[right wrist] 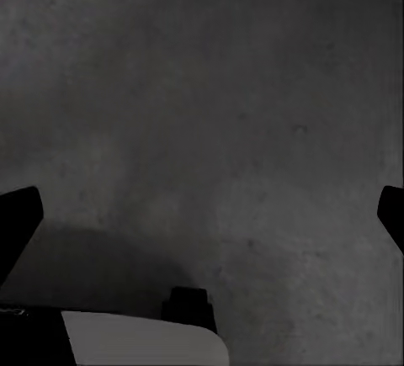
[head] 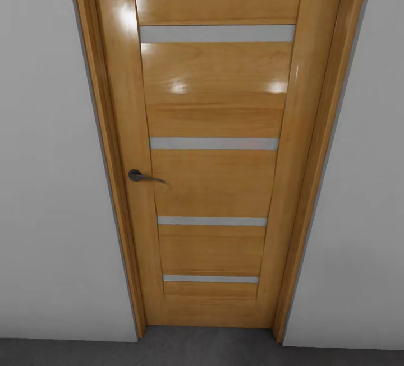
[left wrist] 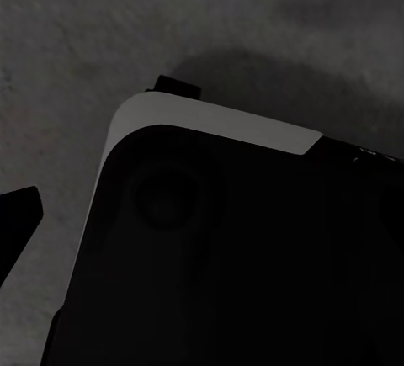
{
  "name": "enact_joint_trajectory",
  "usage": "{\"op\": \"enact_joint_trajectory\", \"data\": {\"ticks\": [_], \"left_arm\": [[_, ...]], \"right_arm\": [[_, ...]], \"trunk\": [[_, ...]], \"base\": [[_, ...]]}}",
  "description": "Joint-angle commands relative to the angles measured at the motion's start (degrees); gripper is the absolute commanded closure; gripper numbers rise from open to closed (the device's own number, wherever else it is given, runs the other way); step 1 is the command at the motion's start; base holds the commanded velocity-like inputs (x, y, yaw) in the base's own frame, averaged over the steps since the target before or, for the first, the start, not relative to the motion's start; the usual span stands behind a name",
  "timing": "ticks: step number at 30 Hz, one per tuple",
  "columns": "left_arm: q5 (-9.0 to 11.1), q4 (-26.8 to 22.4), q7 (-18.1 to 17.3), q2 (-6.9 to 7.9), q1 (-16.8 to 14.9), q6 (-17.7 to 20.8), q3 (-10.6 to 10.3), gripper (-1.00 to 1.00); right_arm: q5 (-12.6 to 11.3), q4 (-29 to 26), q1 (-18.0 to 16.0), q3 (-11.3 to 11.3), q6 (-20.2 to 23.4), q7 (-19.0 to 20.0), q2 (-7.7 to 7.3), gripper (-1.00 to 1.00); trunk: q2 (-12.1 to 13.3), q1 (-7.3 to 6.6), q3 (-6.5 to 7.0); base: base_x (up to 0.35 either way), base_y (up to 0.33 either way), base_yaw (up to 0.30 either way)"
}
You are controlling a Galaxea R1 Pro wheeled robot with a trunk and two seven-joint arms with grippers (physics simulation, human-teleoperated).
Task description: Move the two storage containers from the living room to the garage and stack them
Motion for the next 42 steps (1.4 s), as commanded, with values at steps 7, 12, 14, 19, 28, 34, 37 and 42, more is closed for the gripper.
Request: {"op": "enact_joint_trajectory", "data": {"ticks": [7,12,14,19,28,34,37,42], "left_arm": [[0.06,-0.03,0.02,-0.03,-0.01,-0.1,0.37,-1.0],[0.06,-0.02,0.02,-0.05,-0.01,-0.1,0.37,-1.0],[0.06,-0.03,0.02,-0.06,-0.01,-0.1,0.37,-1.0],[0.06,-0.03,0.02,-0.06,-0.01,-0.1,0.37,-1.0],[0.06,-0.03,0.02,-0.05,-0.01,-0.1,0.37,-1.0],[0.06,-0.03,0.02,-0.06,-0.01,-0.1,0.37,-1.0],[0.06,-0.03,0.02,-0.06,-0.01,-0.1,0.37,-1.0],[0.06,-0.03,0.02,-0.06,-0.01,-0.11,0.37,-1.0]], "right_arm": [[0.21,-9.68,-11.72,0.04,16.86,0.16,2.75,-1.0],[0.25,-6.13,-21.49,0.05,20.4,0.03,5.67,-1.0],[0.28,-2.85,-27.76,0.03,22.09,-0.41,7.33,-1.0],[0.45,4.28,-41.81,0.01,23.47,-0.85,10.19,-1.0],[0.82,-2.5,-45.89,2.21,23.34,-1.47,10.19,-1.0],[0.83,-4.61,-46.02,7.58,22.88,-3.41,10.19,-1.0],[0.78,-4.76,-46.03,8.74,22.7,-4.12,10.19,-1.0],[0.68,-4.83,-46.04,9.35,22.49,-4.55,10.19,-1.0]], "trunk": [[-0.03,0.0,-0.06],[-0.03,0.0,-0.06],[-0.03,0.0,-0.06],[-0.03,0.0,-0.06],[-0.03,0.0,-0.06],[-0.03,0.0,-0.06],[-0.03,0.0,-0.06],[-0.03,0.0,-0.06]], "base": [[0.0,0.0,0.0],[0.0,0.0,0.0],[0.0,0.0,0.0],[0.0,0.0,0.0],[0.0,0.0,0.0],[0.0,0.0,0.0],[0.0,0.0,0.0],[0.0,0.0,0.0]]}}
